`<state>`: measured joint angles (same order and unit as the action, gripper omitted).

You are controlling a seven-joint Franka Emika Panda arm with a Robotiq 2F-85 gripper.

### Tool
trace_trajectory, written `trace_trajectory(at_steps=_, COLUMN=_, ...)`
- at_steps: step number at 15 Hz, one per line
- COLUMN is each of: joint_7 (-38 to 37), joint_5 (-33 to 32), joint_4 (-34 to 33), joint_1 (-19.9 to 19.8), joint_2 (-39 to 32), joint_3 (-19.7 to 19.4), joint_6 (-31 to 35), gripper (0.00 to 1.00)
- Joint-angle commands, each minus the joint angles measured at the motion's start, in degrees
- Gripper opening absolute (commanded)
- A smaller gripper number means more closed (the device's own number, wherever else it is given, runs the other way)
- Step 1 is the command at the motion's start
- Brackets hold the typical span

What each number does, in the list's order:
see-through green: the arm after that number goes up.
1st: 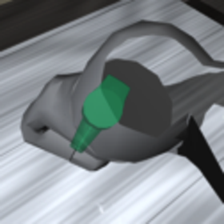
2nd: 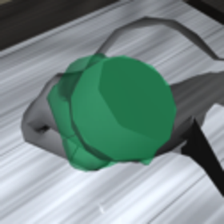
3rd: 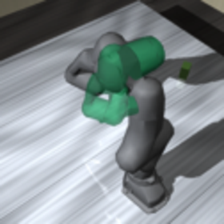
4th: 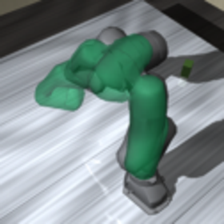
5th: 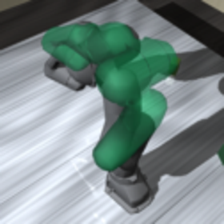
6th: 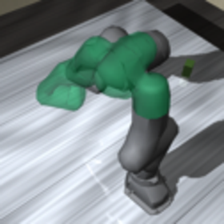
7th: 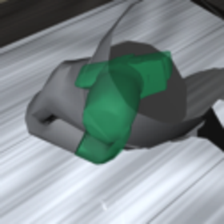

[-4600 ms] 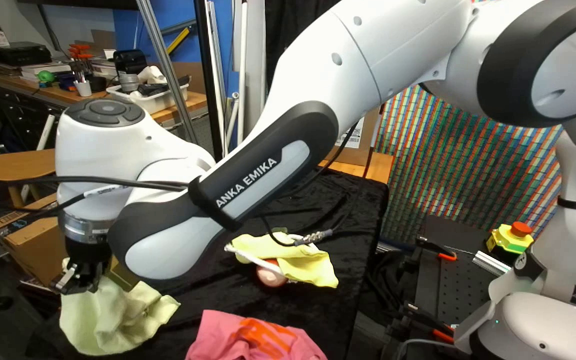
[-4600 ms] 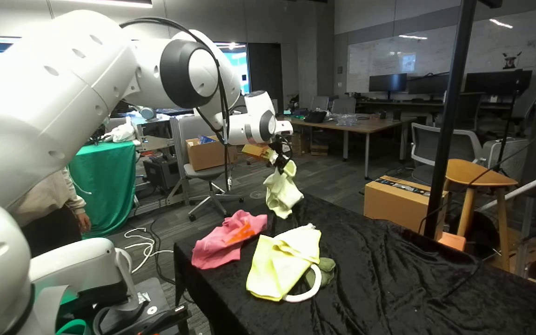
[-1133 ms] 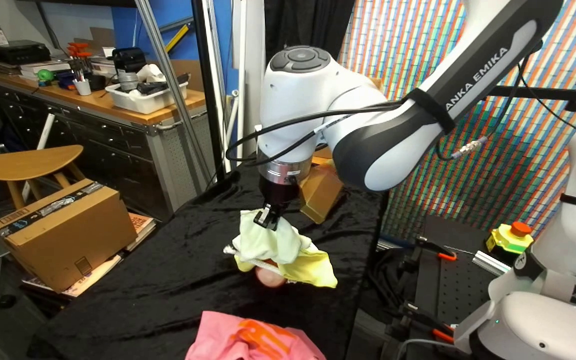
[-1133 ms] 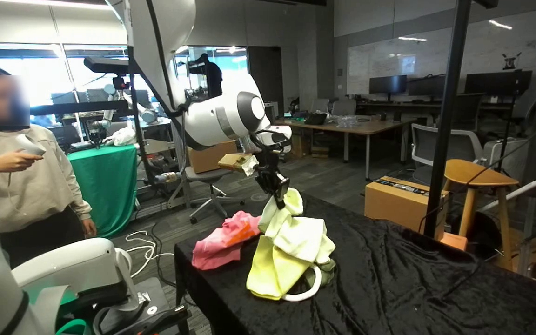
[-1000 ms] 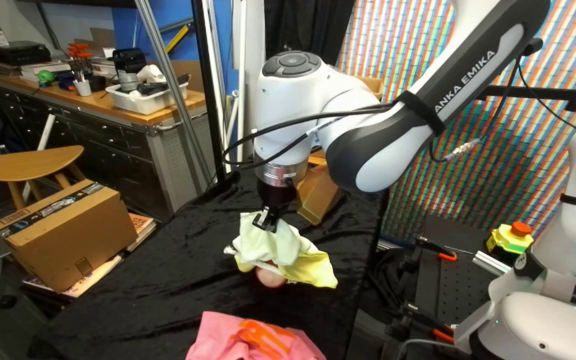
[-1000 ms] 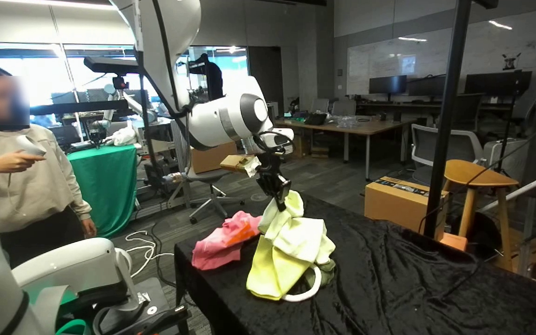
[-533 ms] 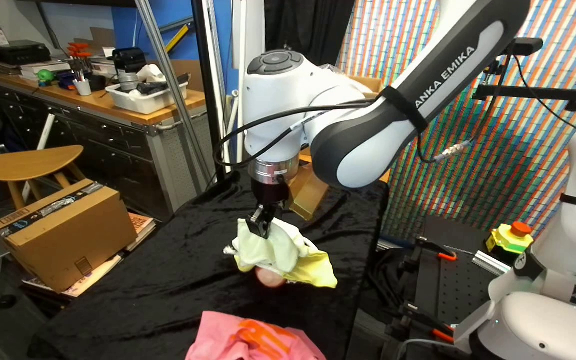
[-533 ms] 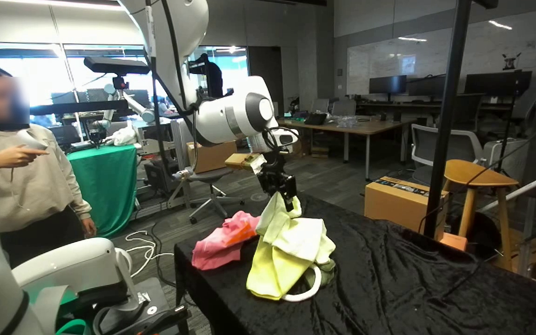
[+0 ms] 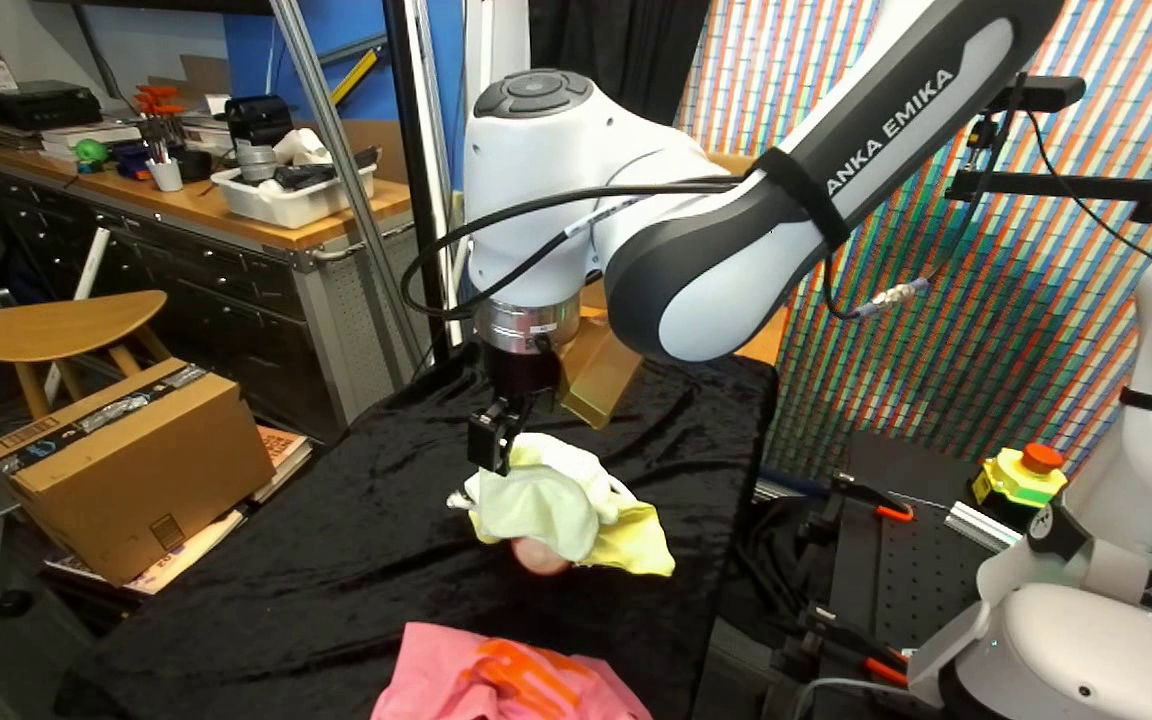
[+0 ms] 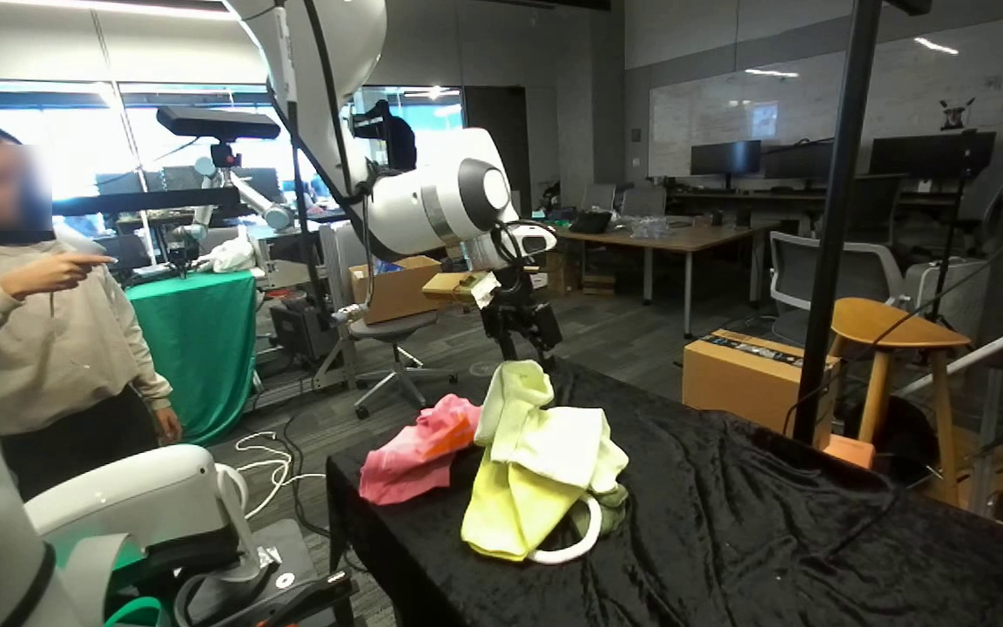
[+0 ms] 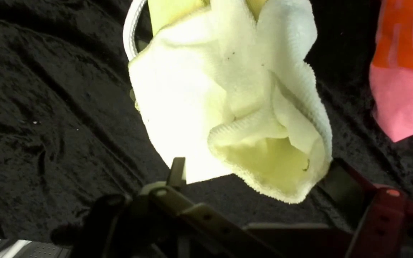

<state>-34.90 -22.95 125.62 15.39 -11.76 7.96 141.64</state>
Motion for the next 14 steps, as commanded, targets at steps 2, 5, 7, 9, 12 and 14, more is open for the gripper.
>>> trace_trajectory(at_steps=2, joint_7=1.6, joint_5=-1.1, joint_4=-3.5, joint_1=2.8, joint_2=-0.1, joint_3=0.7, joint_6=-2.5, gripper=1.00)
trace_trajectory(at_steps=5, joint_7=3.4, joint_5=-1.7, joint_4=-6.2, joint_1=4.5, joint_2=-1.7, joint_3=1.5, joint_6=-3.9, gripper=1.00)
trace_trajectory(at_steps=7, joint_7=6.6, joint_5=-0.7, joint_4=-8.1, joint_1=5.1, joint_2=-3.4, joint_3=2.3, joint_6=-4.4, gripper=1.00)
trace_trajectory(at_steps=9, joint_7=10.4, joint_5=0.6, joint_4=-10.3, joint_1=5.5, joint_2=-5.7, joint_3=3.0, joint_6=-4.2, gripper=1.00)
trace_trajectory(at_steps=12, joint_7=16.7, joint_5=2.6, joint_4=-13.9, joint_1=5.5, joint_2=-10.0, joint_3=3.8, joint_6=-4.3, gripper=1.00)
trace_trajectory(at_steps=14, joint_7=21.2, joint_5=5.4, joint_4=-16.3, joint_1=5.1, joint_2=-13.3, joint_3=4.3, joint_6=-4.5, gripper=1.00)
